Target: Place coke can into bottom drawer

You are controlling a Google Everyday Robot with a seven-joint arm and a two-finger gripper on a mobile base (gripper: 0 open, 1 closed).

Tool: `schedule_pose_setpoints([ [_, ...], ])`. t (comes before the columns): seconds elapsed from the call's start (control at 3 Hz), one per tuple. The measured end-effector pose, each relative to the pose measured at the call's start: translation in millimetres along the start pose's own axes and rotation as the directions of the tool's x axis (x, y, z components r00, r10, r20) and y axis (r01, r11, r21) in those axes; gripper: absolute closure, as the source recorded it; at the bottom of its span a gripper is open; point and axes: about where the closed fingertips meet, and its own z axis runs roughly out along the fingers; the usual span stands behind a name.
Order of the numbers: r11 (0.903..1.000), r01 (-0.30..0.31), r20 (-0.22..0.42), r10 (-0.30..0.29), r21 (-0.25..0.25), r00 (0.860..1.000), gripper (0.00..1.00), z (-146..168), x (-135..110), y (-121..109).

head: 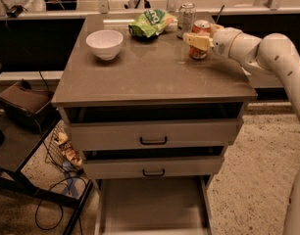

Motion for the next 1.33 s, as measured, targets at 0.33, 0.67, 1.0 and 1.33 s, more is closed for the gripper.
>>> schedule_pose_setpoints([
  [0.33, 1.0, 0.0, 0.005, 0.0, -0.002, 1.0, 0.63, 4, -1, 0],
  [0.67, 1.0, 0.0, 0.005, 0.0, -0.007, 1.0, 0.86, 7, -1, 3],
  [1.0, 0.9999, -0.009, 0.014, 0.009, -0.006, 1.0, 1.0, 2, -7, 3],
  [1.33, 1.0, 0.0, 0.052, 0.0, 0.002, 0.999, 1.0, -51, -41, 14],
])
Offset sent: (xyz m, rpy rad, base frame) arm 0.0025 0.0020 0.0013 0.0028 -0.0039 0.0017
